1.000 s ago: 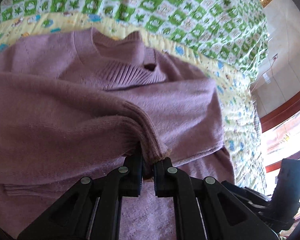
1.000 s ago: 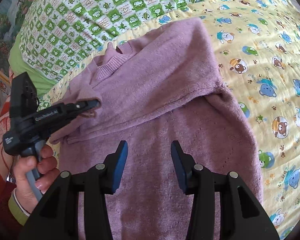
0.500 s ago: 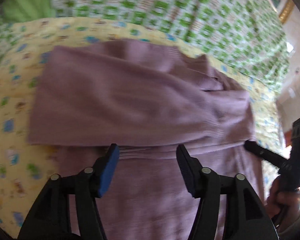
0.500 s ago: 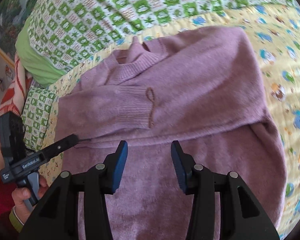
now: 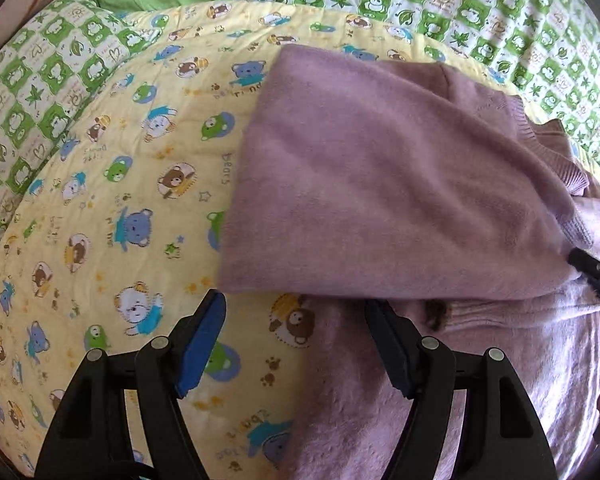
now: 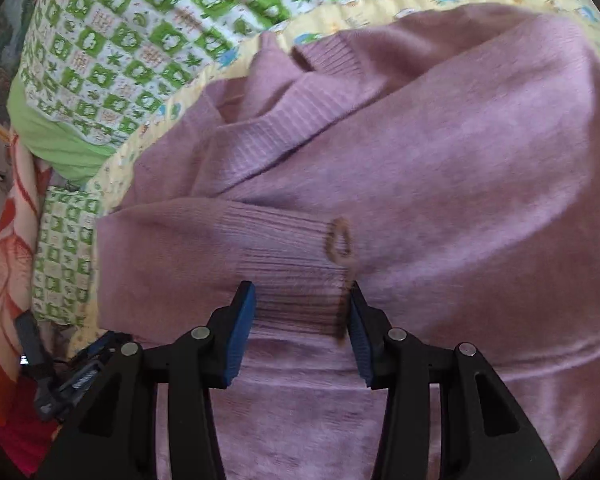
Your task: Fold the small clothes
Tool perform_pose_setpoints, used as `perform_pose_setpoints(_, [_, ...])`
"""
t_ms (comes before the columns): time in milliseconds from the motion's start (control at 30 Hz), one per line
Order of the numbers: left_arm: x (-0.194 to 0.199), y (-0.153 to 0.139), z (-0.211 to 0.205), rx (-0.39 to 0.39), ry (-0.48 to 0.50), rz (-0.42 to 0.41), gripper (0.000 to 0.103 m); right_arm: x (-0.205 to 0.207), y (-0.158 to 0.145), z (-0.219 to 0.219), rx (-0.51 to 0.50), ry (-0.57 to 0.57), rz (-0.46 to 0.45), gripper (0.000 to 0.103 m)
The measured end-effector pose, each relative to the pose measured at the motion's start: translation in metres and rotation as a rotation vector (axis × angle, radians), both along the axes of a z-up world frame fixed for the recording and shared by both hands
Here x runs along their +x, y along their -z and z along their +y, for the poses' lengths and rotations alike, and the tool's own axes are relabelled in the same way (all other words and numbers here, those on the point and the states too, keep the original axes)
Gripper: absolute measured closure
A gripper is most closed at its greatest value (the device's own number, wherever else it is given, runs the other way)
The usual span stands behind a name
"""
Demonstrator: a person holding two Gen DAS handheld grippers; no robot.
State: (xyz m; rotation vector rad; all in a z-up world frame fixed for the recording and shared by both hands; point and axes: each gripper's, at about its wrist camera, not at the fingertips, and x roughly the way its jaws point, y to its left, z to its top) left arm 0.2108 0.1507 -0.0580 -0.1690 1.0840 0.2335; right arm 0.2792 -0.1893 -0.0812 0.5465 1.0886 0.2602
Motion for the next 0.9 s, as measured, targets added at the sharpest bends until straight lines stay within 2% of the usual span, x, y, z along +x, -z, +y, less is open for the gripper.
perform_pose_setpoints(33, [0.002, 0.0, -0.001, -0.001, -0.003, -0.002, 0.03, 0.002, -0.002, 0.003, -0.004, -0.02, -0.011, 0.099])
perform_pose_setpoints(133, [0.012, 0.0, -0.003, -0.012, -0.023, -0.006, 0.03, -0.002, -0.033, -0.001, 0.028, -0.045, -0.097, 0.098])
perform_pose_setpoints(233, [0.022, -0.004, -0.004, -0.029, -0.05, -0.021, 0.031, -0.016, -0.089, -0.02, 0.063, -0.056, -0.236, 0.098])
perform_pose_setpoints(300, [0.029, -0.006, -0.004, -0.031, -0.067, -0.032, 0.031, -0.03, -0.123, -0.036, 0.039, -0.046, -0.324, 0.098])
perform_pose_setpoints(367, [0.036, -0.007, -0.005, -0.028, -0.074, -0.032, 0.029, -0.041, -0.14, -0.057, -0.01, -0.017, -0.362, 0.098])
perform_pose_setpoints(433, [0.045, -0.007, -0.008, -0.005, -0.081, -0.023, 0.029, -0.045, -0.135, -0.079, -0.063, 0.021, -0.34, 0.098])
perform_pose_setpoints(533, [0.048, -0.005, -0.014, 0.018, -0.077, -0.028, 0.029, -0.046, -0.106, -0.111, -0.076, 0.106, -0.252, 0.098])
perform_pose_setpoints(633, [0.05, -0.004, -0.022, 0.046, -0.09, -0.026, 0.031, -0.049, -0.079, -0.123, -0.116, 0.13, -0.186, 0.098])
perform_pose_setpoints(833, [0.039, 0.0, -0.008, 0.0, -0.167, -0.036, 0.033, -0.05, -0.056, -0.131, -0.147, 0.123, -0.147, 0.098])
perform_pose_setpoints(900, [0.039, -0.001, -0.004, -0.033, -0.182, -0.049, 0.033, -0.046, -0.06, -0.127, -0.155, 0.116, -0.18, 0.098])
